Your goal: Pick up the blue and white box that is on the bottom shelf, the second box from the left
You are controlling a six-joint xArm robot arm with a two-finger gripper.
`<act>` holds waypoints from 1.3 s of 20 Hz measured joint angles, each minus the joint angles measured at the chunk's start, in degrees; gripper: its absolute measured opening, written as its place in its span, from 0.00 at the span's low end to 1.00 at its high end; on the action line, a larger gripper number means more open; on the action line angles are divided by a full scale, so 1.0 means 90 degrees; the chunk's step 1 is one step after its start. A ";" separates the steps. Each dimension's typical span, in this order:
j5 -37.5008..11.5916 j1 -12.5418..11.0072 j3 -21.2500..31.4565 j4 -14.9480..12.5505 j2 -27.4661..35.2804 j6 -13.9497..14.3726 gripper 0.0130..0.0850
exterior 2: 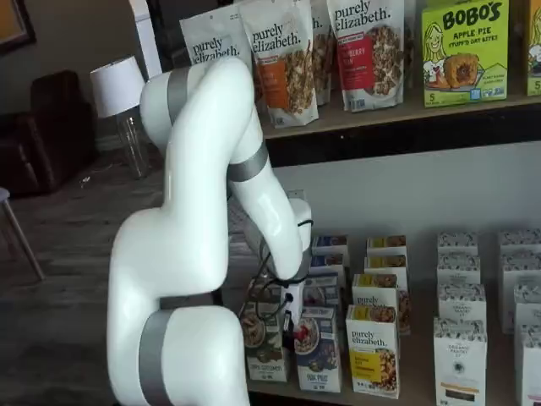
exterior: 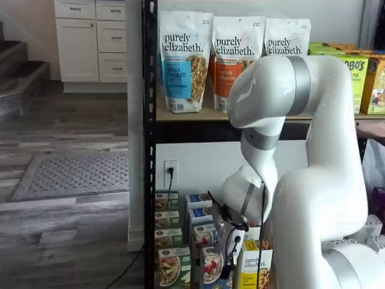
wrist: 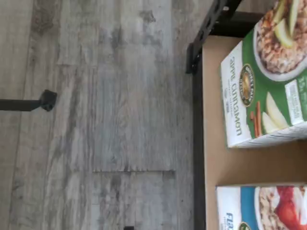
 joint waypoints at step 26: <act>0.0522 -0.0483 -0.2298 -0.0504 0.1564 0.0203 1.00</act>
